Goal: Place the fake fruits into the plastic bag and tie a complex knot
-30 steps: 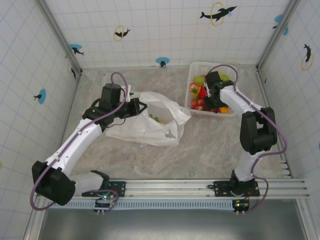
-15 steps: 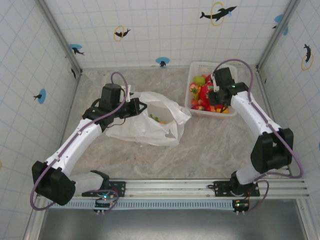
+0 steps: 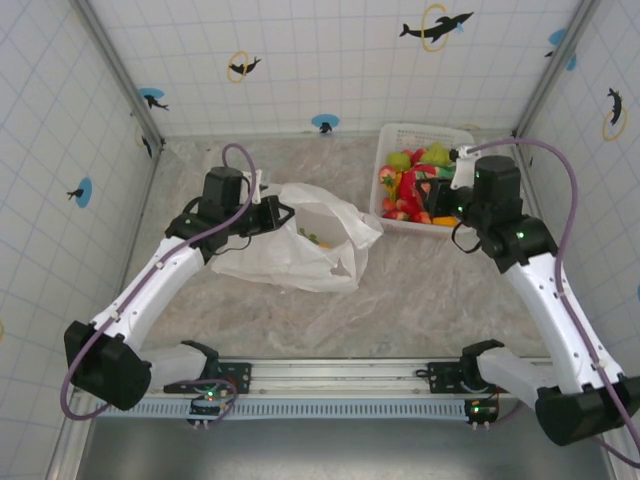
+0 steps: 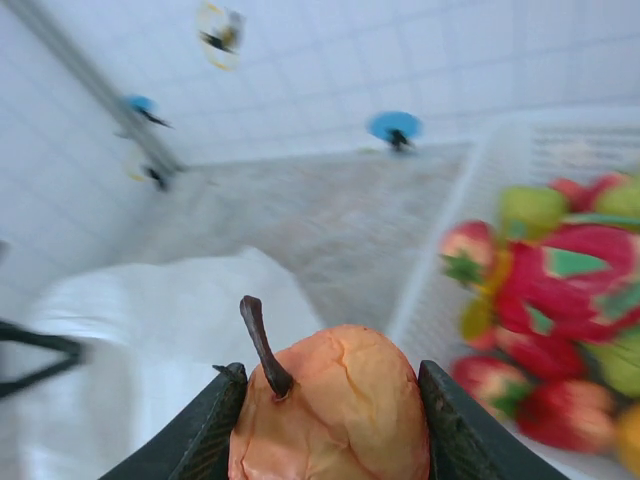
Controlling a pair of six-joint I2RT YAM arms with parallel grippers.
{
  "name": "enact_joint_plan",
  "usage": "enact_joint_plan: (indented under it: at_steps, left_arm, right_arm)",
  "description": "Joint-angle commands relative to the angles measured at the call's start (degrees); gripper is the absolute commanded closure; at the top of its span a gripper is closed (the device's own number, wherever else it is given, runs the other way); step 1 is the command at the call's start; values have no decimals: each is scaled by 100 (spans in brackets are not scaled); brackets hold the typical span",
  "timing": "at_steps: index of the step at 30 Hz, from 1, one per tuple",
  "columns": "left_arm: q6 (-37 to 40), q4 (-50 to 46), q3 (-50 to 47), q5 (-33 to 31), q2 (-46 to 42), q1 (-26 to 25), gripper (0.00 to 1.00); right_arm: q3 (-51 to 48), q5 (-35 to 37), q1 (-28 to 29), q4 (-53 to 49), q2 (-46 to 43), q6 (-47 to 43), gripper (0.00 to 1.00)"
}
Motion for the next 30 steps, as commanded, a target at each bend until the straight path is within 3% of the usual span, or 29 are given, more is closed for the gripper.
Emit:
enact_joint_plan:
  at_steps: [1, 7, 13, 20, 30]
  left_arm:
    - [170, 62, 147, 112, 82, -10, 100]
    - [166, 61, 203, 130, 118, -10, 100]
    - [155, 10, 249, 129, 87, -16, 100]
    - [200, -72, 306, 225, 43, -10, 100]
    - [248, -188, 350, 223, -36, -14, 100]
  right_arm:
    - [-240, -686, 457, 1208, -115, 764, 55]
    - [-419, -227, 1922, 2250, 260, 750, 56]
    - [-754, 529, 2879, 3223, 866, 458, 56]
    - [-1138, 1128, 3088, 4012, 1659, 389, 56]
    - [-1043, 1547, 3132, 4334, 2745, 62, 56]
